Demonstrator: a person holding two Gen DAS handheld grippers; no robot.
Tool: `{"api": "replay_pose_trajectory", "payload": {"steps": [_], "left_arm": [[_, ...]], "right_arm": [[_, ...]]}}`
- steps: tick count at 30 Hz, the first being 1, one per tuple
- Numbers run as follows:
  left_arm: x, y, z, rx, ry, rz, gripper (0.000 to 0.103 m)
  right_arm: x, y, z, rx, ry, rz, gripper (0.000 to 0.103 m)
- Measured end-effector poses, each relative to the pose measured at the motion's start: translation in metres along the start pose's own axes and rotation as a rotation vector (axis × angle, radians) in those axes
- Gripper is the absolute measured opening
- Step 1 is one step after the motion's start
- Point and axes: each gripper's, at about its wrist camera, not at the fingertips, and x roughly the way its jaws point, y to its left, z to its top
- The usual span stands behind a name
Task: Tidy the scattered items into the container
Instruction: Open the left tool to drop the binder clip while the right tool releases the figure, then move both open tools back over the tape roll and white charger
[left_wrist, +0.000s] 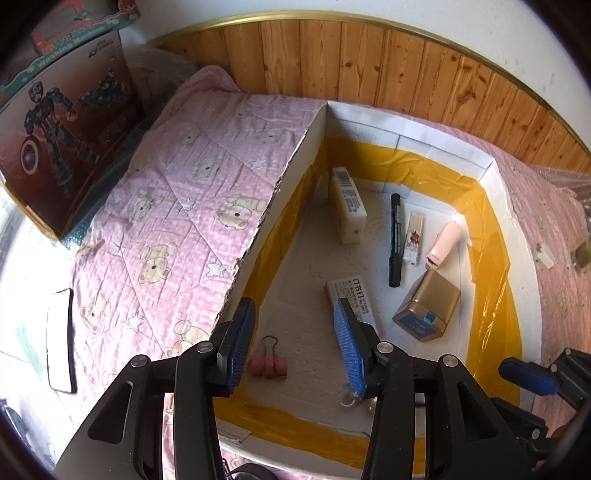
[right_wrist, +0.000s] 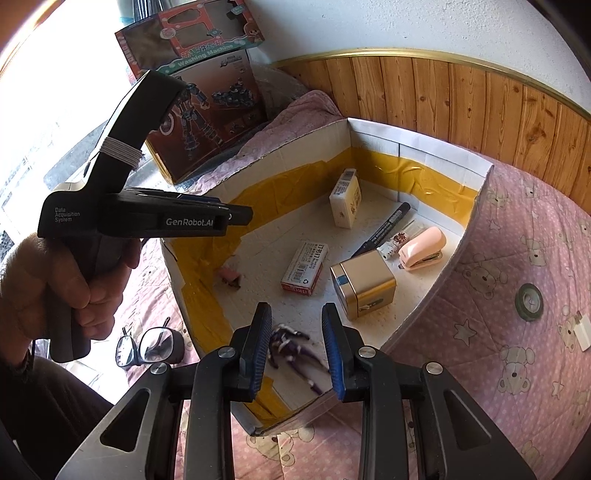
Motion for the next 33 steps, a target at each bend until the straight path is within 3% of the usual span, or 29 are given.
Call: {"api": "replay_pose_trajectory", "payload": {"steps": [10,17,21,26,33], "left_arm": [[-0.024,-0.033,0.009,0.014,-0.067,-0.049,0.047],[-0.062,-0.065,0.017,0.004,-0.202,-0.120,0.047],[-0.081,-0.094,0.018,0.019,-0.273,-0.196,0.047],[-0.090,-0.147,0.013,0.101,-0.299,-0.294,0.047],[-0.067,-0.225,0.001,0.187,-0.210,-0.440,0.055]], "right_arm": [[-0.012,0.002,0.001,0.009,-0.026,0.025,0.030],[-0.043,-0.016,0.004,0.061,-0.068,0.057,0.030],[-0.075,-0.040,0.005,0.104,-0.113,0.058,0.031],[-0.112,-0.079,0.000,0.144,-0.162,0.011,0.035],[-0.128,-0.170,-0.019,0.261,-0.153,-0.132,0.035]]}}
